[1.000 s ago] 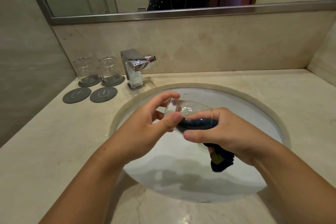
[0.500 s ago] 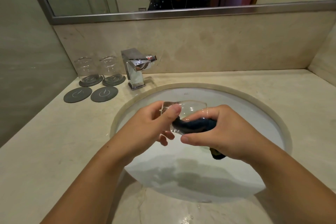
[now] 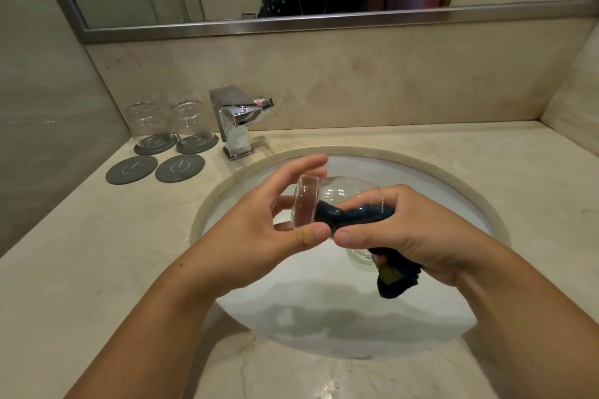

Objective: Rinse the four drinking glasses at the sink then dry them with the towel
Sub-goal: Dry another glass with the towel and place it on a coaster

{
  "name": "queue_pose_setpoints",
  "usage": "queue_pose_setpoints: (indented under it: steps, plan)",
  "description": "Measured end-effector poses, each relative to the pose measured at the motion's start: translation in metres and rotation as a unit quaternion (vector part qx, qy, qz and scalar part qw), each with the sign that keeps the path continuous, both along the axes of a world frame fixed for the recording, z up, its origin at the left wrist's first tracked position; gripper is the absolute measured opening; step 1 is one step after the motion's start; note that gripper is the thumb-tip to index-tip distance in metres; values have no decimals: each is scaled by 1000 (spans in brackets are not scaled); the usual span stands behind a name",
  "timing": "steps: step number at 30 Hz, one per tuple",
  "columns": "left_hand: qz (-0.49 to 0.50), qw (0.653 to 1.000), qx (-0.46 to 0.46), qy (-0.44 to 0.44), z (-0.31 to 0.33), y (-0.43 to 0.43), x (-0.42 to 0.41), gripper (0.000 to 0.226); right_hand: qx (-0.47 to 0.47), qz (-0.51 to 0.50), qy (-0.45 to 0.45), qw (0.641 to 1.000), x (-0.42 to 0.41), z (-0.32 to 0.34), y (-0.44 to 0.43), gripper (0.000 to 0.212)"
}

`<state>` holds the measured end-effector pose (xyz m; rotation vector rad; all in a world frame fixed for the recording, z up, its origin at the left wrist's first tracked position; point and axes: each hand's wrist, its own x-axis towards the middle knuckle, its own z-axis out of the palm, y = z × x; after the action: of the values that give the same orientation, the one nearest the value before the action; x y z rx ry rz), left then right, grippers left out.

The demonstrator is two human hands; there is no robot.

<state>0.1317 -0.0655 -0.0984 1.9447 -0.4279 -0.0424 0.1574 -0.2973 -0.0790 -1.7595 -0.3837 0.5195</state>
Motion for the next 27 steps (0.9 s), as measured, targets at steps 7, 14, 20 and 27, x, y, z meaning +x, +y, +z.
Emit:
queue_pose_setpoints:
  steps: [7,14,20,27]
  plan:
    - [97,989,-62,94,-2,-4,5,62,-47,-22,-76,996,-4,-3,7,24]
    - [52,997,-56,30,1,-1,3,44,-10,10,-17,1000,-4,-1,3,33]
    - [12,999,-53,3,4,2,0,59,5,-7,-3,1000,-1,1,1,36]
    - [94,986,-88,106,1,-5,3,54,-41,-55,-87,994,-6,-3,10,25]
